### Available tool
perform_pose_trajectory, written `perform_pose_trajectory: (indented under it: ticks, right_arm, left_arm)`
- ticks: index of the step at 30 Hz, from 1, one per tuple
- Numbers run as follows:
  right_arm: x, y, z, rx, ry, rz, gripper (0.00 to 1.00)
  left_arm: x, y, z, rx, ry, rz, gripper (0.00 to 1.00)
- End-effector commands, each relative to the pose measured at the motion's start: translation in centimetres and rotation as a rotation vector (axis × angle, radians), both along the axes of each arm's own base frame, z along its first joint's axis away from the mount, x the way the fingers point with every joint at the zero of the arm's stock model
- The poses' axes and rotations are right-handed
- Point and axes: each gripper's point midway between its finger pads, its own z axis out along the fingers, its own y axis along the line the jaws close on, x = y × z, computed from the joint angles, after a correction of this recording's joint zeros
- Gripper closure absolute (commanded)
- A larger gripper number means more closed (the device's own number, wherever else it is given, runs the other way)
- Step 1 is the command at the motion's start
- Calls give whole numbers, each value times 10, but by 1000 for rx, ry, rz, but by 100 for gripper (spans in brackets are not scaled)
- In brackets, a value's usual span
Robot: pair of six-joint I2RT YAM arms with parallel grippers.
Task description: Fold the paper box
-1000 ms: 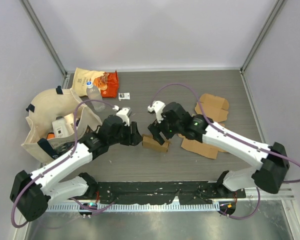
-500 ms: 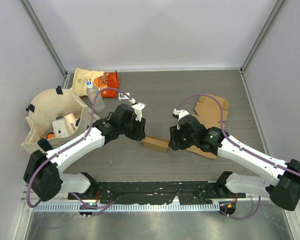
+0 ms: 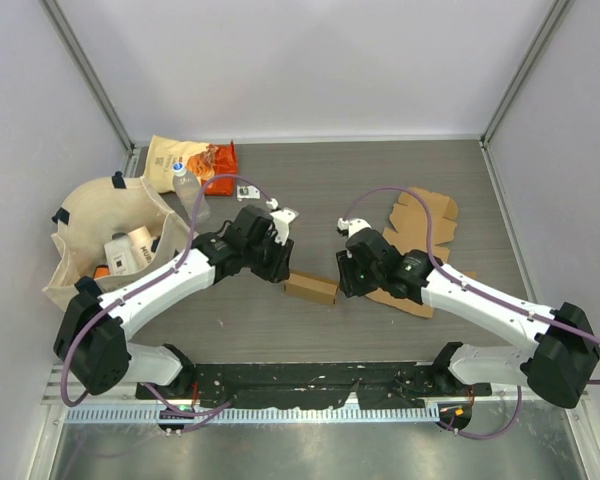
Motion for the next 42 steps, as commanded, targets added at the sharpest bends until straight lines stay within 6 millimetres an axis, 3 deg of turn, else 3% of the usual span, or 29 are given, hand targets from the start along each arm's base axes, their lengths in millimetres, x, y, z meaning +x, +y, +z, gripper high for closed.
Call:
perform_pose_trajectory:
  ticks: [1, 5, 9, 17, 25, 33, 42]
  right_arm:
    - [16, 11, 19, 24, -77, 16, 65]
    - [17, 12, 22, 28, -88, 30, 66]
    - [17, 12, 20, 22, -88, 32, 67]
    - [17, 15, 16, 30, -77, 38, 70]
    - [15, 23, 15, 56, -57, 58, 75]
    - [16, 28, 18, 82, -51, 47, 89]
    - [14, 43, 23, 180, 2, -6, 99]
  left_arm:
    - [3, -7, 9, -6, -16, -42, 68]
    - [9, -7, 10, 16, -25, -38, 67]
    - [13, -6, 13, 34, -35, -39, 57]
    - [11, -9, 1, 50, 5, -66, 60]
    - [10, -12, 2, 32, 5, -79, 62]
    - [9, -13, 1, 29, 13, -78, 78]
    - [7, -16, 4, -3, 42, -40, 96]
